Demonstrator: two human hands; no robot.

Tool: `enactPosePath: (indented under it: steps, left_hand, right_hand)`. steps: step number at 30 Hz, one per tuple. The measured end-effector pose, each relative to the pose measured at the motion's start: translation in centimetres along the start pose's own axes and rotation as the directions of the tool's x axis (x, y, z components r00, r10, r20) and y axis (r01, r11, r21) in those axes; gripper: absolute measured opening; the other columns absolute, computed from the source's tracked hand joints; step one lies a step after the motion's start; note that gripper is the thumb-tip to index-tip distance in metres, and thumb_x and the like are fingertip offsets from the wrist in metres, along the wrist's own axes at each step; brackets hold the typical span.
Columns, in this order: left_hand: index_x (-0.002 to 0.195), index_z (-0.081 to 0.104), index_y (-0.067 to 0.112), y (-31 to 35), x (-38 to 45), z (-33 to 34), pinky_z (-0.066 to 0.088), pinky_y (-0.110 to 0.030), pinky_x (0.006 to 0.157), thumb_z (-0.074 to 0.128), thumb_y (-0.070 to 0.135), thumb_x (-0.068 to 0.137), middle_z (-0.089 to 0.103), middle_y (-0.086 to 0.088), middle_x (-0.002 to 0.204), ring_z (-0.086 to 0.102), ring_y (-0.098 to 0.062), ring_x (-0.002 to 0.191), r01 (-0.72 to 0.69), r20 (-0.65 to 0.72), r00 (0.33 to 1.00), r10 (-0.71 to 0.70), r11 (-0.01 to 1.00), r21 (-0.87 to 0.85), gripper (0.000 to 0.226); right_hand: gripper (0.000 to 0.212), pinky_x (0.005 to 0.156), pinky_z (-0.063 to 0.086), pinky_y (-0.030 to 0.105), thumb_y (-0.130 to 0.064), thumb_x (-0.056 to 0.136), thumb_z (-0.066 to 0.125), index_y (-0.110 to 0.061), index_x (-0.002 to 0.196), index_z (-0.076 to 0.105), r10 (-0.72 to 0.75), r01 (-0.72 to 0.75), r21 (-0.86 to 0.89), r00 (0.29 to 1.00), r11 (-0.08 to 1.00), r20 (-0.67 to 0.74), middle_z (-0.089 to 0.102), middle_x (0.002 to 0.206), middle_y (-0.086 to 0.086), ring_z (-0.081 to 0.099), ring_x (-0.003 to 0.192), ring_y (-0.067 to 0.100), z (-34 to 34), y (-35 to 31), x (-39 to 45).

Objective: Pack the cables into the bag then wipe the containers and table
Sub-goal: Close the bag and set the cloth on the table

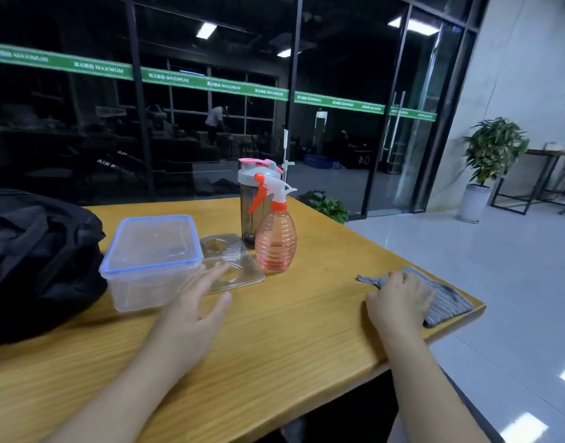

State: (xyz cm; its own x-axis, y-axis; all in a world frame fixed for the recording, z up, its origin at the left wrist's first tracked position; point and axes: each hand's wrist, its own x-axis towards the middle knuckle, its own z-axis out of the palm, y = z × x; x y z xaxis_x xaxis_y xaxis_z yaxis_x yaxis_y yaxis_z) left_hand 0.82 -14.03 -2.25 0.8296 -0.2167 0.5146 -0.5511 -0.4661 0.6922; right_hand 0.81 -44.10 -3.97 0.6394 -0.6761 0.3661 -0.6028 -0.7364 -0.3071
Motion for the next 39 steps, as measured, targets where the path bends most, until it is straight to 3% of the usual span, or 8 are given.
enactPosePath:
  steps: [4, 8, 13, 18, 22, 27, 34, 39]
  left_hand:
    - [0.124, 0.046, 0.04, 0.3, 0.0, 0.3, 0.008, 0.012, 0.085, 0.056, 0.017, 0.091, 0.023, 0.043, 0.111, 0.019, 0.008, 0.128, -0.007, 0.015, 1.0, 0.008, 1.0, -0.026, 0.041]
    - [0.121, 0.048, 0.039, 0.5, 0.0, 0.3, 0.007, 0.015, 0.081, 0.056, 0.018, 0.09, 0.03, 0.031, 0.12, 0.02, 0.009, 0.127, -0.001, 0.032, 1.0, 0.002, 0.999, -0.048, 0.039]
    - [0.125, 0.048, 0.039, 0.8, -0.5, 0.3, 0.013, 0.002, 0.092, 0.054, 0.022, 0.091, 0.027, 0.04, 0.111, 0.021, 0.009, 0.127, -0.011, 0.087, 0.996, 0.015, 0.999, -0.037, 0.038]
    - [0.125, 0.05, 0.038, 0.9, -0.7, -0.1, 0.019, -0.012, 0.1, 0.054, 0.024, 0.091, 0.038, 0.026, 0.125, 0.027, 0.004, 0.131, -0.021, 0.083, 0.996, 0.023, 0.999, -0.031, 0.037]
    - [0.126, 0.051, 0.036, 0.8, -0.8, -0.1, 0.02, -0.012, 0.099, 0.053, 0.025, 0.091, 0.041, 0.022, 0.126, 0.029, 0.003, 0.131, -0.038, 0.08, 0.996, 0.039, 0.999, -0.02, 0.036]
    - [0.127, 0.051, 0.037, 0.4, -0.8, 0.0, 0.023, -0.016, 0.104, 0.053, 0.027, 0.091, 0.046, 0.019, 0.133, 0.033, 0.002, 0.13, -0.048, 0.097, 0.994, 0.05, 0.999, -0.021, 0.037]
    - [0.123, 0.054, 0.036, 0.1, -0.9, 0.0, 0.024, 0.006, 0.085, 0.054, 0.026, 0.091, 0.049, 0.02, 0.126, 0.04, 0.008, 0.116, -0.024, 0.089, 0.996, 0.025, 1.0, -0.008, 0.034]
    - [0.122, 0.054, 0.038, 0.1, -0.9, 0.1, 0.024, 0.002, 0.089, 0.054, 0.026, 0.091, 0.048, 0.021, 0.127, 0.04, 0.009, 0.118, -0.014, 0.091, 0.996, 0.014, 1.0, -0.004, 0.033]
  right_hand:
    - [0.055, 0.11, 0.028, 0.047, -0.049, 0.095, 0.042, -0.006, 0.129, 0.048, 0.101, -0.092, -0.107, 0.991, 0.99, 0.087, 0.049, 0.135, 0.013, 0.041, 0.128, 0.031, -0.1, 2.2, 0.8]
    - [0.035, 0.092, 0.042, 0.037, -0.036, 0.097, 0.046, -0.01, 0.113, 0.062, 0.053, -0.046, -0.126, 0.997, 0.991, 0.051, 0.058, 0.121, 0.01, 0.05, 0.116, 0.029, -0.8, 2.5, 1.5]
    - [0.022, 0.08, 0.043, 0.033, -0.006, 0.092, 0.045, -0.01, 0.107, 0.06, -0.042, 0.06, -0.213, 0.995, 0.975, 0.088, 0.057, 0.115, 0.01, 0.05, 0.112, 0.027, -1.5, 2.0, 1.8]
    - [0.021, 0.075, 0.038, 0.03, -0.014, 0.099, 0.04, -0.008, 0.106, 0.059, -0.077, 0.083, -0.177, 0.996, 0.981, 0.036, 0.059, 0.115, 0.012, 0.052, 0.108, 0.027, -1.4, 2.6, 1.9]
    - [0.029, 0.084, 0.036, 0.034, -0.021, 0.104, 0.027, -0.006, 0.104, 0.052, -0.123, 0.124, -0.027, 0.992, 0.992, 0.016, 0.057, 0.114, 0.012, 0.05, 0.108, 0.029, -1.5, 2.7, 0.9]
    - [0.027, 0.067, 0.029, 0.035, -0.026, 0.104, 0.027, -0.008, 0.088, 0.04, -0.044, 0.037, 0.233, 0.999, 0.972, 0.024, 0.047, 0.087, 0.006, 0.043, 0.081, 0.027, -1.2, 2.5, 0.5]
    - [0.029, 0.061, 0.028, 0.036, -0.029, 0.103, 0.026, -0.009, 0.086, 0.039, -0.114, 0.11, 0.289, 0.993, 0.951, -0.003, 0.041, 0.073, -0.001, 0.041, 0.07, 0.025, -2.3, 0.6, -0.5]
    - [0.025, 0.055, 0.028, 0.029, -0.028, 0.103, 0.032, -0.012, 0.089, 0.046, -0.191, 0.193, 0.581, 0.979, 0.791, -0.065, 0.046, 0.076, -0.006, 0.043, 0.07, 0.014, -4.7, -2.9, -2.3]
